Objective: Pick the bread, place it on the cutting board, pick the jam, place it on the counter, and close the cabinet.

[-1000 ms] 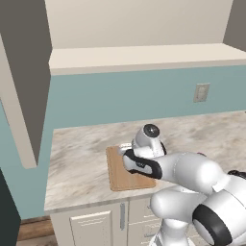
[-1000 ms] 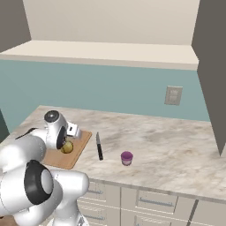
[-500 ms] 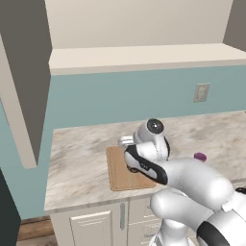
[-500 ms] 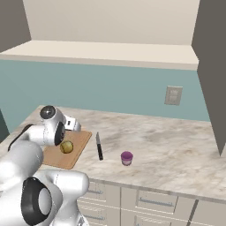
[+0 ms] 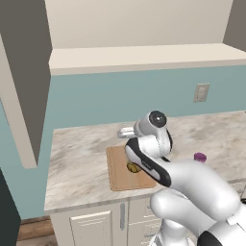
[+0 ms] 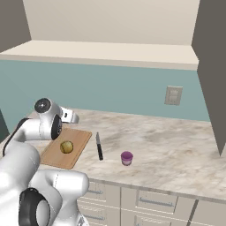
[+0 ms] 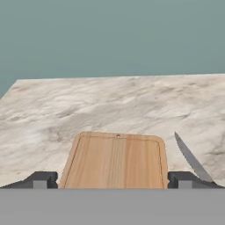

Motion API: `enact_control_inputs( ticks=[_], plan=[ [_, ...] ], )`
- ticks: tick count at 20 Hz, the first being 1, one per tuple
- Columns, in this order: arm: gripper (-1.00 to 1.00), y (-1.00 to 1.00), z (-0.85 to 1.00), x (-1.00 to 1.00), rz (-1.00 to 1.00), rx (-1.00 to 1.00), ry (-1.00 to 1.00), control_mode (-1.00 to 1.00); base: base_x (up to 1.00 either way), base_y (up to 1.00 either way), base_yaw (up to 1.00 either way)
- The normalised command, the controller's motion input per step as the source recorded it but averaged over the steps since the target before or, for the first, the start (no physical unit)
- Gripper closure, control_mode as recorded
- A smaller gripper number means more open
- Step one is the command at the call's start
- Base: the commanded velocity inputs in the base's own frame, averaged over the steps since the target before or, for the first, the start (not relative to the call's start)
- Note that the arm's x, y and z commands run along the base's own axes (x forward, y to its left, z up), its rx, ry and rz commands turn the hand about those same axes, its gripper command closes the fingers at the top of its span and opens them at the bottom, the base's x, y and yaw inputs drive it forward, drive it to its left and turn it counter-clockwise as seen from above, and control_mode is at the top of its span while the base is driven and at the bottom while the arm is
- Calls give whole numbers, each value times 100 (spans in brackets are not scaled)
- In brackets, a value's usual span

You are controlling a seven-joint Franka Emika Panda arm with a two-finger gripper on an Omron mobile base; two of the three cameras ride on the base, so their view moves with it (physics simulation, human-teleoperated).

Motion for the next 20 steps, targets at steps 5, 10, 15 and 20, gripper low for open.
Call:
enact_control_inputs(
  ticks=[5, 10, 15, 20],
  plan=[
    [-100, 7, 45, -25, 0, 0, -8, -100, 0, 0, 0],
    [-100, 8, 47, -41, 0, 0, -9, -100, 0, 0, 0],
    [-100, 7, 41, -51, 0, 0, -10, -100, 0, 0, 0],
    [-100, 6, 37, -53, 0, 0, -12, -100, 0, 0, 0]
  ],
)
